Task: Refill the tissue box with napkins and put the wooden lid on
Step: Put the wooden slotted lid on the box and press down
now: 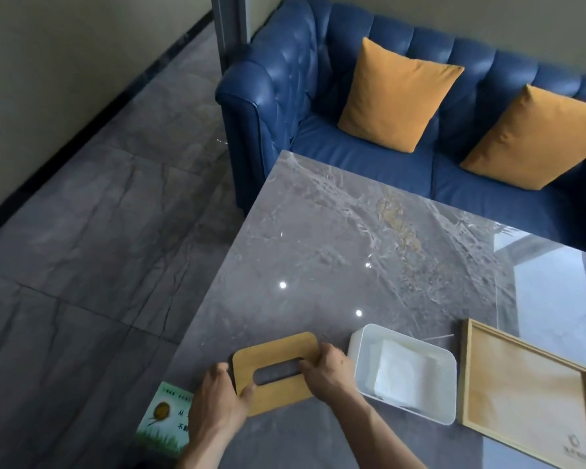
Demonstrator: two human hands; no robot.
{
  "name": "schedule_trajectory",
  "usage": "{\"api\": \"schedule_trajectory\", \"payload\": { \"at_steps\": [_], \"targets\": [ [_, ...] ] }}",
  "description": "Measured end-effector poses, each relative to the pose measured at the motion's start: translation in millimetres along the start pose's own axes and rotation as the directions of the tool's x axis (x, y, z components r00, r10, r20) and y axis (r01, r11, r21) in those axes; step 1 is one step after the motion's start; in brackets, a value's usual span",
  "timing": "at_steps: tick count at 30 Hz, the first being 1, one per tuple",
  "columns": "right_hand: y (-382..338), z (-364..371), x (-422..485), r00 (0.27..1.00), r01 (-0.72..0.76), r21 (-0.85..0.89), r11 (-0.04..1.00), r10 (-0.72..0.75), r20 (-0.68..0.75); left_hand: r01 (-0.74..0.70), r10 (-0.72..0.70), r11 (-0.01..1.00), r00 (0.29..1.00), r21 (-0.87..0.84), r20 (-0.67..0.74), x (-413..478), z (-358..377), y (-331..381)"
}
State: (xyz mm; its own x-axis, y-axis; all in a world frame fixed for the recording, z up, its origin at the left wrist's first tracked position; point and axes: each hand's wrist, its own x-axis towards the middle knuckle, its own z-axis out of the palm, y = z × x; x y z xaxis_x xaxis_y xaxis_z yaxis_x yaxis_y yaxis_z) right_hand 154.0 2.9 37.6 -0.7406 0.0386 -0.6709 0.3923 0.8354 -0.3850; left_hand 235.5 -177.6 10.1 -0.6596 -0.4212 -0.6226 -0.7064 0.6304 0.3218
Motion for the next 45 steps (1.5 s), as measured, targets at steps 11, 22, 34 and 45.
{"api": "schedule_trajectory", "payload": {
  "at_steps": [11,22,34,45],
  "targets": [
    [-1.3,1.4,3.3,0.999,-0.020,0.003,1.000,0.020,-0.047,0.041,-0.038,0.972,0.999,-0.232,0.014,7.0,-6.1,9.1],
    [-3.4,-58.4,-7.6,0.924,0.147,0.236,0.960,-0.048,-0.381,-0.166,0.119,0.904,0.983,-0.394,-0.141,10.3,-40.9,61.4],
    [105.6,-145.4,-42.6,0.862,0.046,0.491,0.870,0.213,-0.459,-0.406,0.399,0.889,0.914,-0.213,-0.076,-29.2,4.3,177.4],
    [157.3,-150.4,-45.0,0.848,-0.020,0.510,0.860,0.285,-0.446,-0.340,0.344,0.925,0.939,-0.167,-0.010,-57.1,50.6,196.2]
  ]
}}
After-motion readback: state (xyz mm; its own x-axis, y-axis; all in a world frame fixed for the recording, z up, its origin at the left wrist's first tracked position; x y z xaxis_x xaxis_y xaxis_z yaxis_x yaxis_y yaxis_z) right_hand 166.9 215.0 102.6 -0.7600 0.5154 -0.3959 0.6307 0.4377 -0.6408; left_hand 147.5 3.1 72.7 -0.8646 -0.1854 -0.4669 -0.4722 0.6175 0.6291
